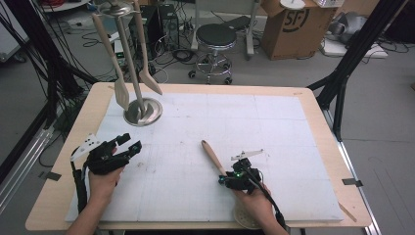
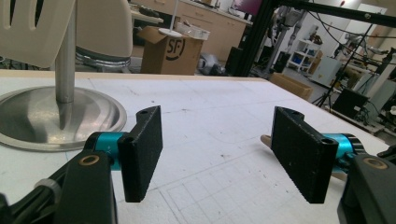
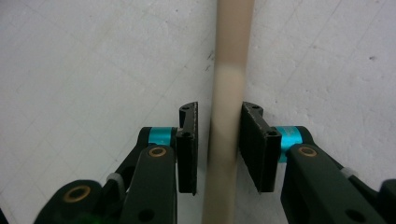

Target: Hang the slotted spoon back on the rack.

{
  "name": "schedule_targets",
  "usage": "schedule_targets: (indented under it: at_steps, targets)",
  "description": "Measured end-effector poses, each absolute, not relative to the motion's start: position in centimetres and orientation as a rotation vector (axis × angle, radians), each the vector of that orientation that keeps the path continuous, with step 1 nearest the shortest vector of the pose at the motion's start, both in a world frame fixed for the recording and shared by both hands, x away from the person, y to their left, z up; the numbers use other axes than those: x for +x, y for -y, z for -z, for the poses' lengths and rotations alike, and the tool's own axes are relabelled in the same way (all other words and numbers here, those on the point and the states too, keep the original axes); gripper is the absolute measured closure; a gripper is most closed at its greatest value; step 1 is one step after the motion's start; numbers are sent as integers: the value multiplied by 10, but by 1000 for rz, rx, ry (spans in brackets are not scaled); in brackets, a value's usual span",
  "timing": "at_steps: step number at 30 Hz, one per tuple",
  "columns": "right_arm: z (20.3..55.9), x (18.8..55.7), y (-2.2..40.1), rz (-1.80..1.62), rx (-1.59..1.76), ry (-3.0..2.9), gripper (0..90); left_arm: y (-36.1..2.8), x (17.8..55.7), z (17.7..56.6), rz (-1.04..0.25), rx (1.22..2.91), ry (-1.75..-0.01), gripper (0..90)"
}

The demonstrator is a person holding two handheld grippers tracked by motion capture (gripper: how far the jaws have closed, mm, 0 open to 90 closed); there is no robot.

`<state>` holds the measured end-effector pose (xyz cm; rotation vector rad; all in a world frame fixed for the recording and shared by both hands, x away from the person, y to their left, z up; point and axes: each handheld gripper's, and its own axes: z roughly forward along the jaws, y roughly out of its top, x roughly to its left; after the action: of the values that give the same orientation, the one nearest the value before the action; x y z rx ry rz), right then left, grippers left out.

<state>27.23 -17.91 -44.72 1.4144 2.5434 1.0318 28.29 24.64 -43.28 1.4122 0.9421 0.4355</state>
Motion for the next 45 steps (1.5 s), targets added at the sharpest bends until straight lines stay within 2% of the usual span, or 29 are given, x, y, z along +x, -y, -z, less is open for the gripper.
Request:
schedule_targets:
  at_steps: [4, 15, 29, 45]
  targets:
    - [447, 271, 179, -1009, 1404, -2536, 732, -246, 283, 433, -436, 1411, -943, 349]
    - [446, 269, 176, -986, 1372, -2522, 751, -247, 283, 433, -438, 1411, -942, 350]
    - [438, 293, 152, -1254, 1172, -2450, 780, -255, 281, 434, -446, 1395, -960, 350]
    - [378, 336, 107, -1560, 993, -2300, 779, -259, 279, 433, -451, 1385, -965, 351]
